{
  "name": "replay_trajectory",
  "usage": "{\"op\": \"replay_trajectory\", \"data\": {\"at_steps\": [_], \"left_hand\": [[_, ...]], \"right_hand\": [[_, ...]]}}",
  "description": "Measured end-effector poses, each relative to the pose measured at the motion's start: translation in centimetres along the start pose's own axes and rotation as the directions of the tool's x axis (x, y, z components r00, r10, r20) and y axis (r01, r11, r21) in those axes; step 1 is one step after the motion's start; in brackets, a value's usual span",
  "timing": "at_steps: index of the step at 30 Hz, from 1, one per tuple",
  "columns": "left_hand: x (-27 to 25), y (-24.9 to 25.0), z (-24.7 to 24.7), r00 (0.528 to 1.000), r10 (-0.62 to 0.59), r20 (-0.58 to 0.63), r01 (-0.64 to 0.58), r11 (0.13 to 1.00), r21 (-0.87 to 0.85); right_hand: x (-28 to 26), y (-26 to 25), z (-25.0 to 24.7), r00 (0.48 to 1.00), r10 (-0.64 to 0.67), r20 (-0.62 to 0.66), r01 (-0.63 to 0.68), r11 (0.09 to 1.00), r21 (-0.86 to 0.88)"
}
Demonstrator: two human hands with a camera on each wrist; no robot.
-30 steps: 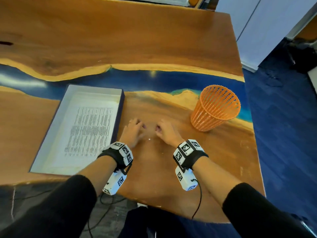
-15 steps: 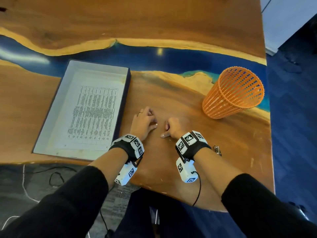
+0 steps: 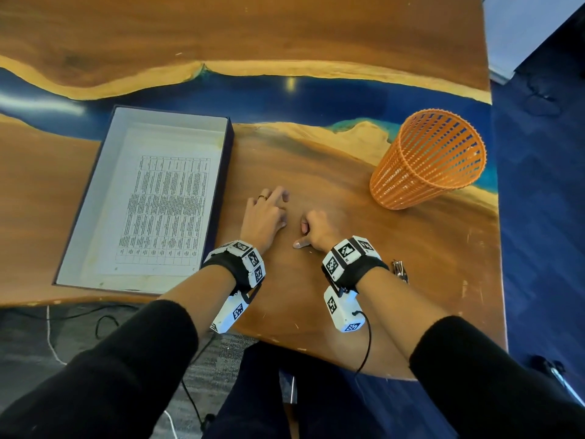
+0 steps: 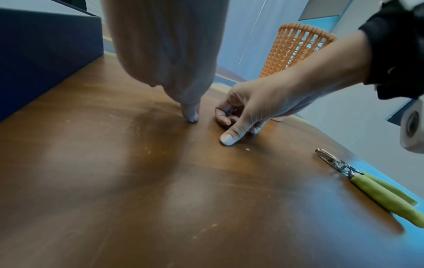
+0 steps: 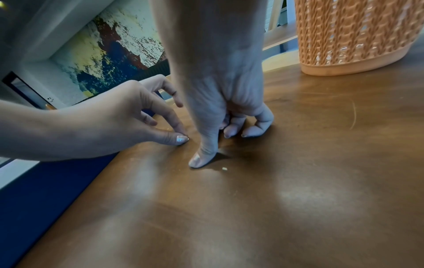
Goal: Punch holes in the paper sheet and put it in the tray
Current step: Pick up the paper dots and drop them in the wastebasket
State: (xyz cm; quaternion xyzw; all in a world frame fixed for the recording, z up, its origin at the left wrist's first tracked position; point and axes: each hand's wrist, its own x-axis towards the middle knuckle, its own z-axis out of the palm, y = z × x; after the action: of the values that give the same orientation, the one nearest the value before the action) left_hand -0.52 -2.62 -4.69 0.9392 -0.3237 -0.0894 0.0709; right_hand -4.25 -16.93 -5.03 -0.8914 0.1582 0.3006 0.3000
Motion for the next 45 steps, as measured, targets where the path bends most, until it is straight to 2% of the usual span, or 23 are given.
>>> {"op": "replay_trajectory", "data": {"at_steps": [8,15,19,23,27,31,33,36,40,45], "left_hand": [[0.1,-0.2,0.5,0.986,0.164,-0.037,-0.159,0.98,0.118],[0.8,-0.7,1.6,0.975,0.218,-0.05,-0.199,0.947,0.252],[0.9,-0.7,1.1,0.983,0.172,-0.058,-0.156,0.964,0.213],[2.9,0.0,-2.5,0.986,0.154,-0.065,-0.146,0.983,0.116],[6.6,2.1,-8.0,0.938,0.234,-0.257,-0.212,0.971,0.11],[10.7,6.7,-12.8,0.856,0.358,-0.374,-0.379,0.925,0.019],[12.3,9.7,-14.3,0.818,0.446,-0.362,-0.483,0.876,-0.011],[13.8,13.7,-15.1,0.785,0.565,-0.252,-0.584,0.812,0.001],[14.9,16.3,-14.7,0.777,0.611,-0.151,-0.61,0.79,0.06],[15.5,16.6,-14.3,0.775,0.627,-0.083,-0.621,0.779,0.084]], "right_hand": [[-0.2,0.0,0.1,1.0,0.019,0.005,-0.019,1.0,-0.013],[-0.5,-0.1,0.1,1.0,-0.002,-0.001,0.002,1.0,-0.011],[-0.9,-0.4,-0.2,1.0,-0.024,0.001,0.024,0.999,-0.028],[-1.4,-0.7,-1.6,0.999,-0.035,-0.002,0.035,0.999,-0.039],[-1.9,-1.1,-4.5,0.996,-0.051,-0.073,0.048,0.998,-0.044],[-3.0,-0.8,-7.3,0.991,-0.099,-0.094,0.09,0.991,-0.099],[-3.8,-0.2,-8.2,0.988,-0.107,-0.108,0.093,0.987,-0.128],[-4.8,1.2,-8.7,0.986,-0.113,-0.123,0.097,0.987,-0.131],[-6.0,2.5,-9.3,0.976,-0.143,-0.163,0.131,0.988,-0.082],[-7.3,4.4,-9.9,0.982,-0.127,-0.139,0.122,0.991,-0.049]]}}
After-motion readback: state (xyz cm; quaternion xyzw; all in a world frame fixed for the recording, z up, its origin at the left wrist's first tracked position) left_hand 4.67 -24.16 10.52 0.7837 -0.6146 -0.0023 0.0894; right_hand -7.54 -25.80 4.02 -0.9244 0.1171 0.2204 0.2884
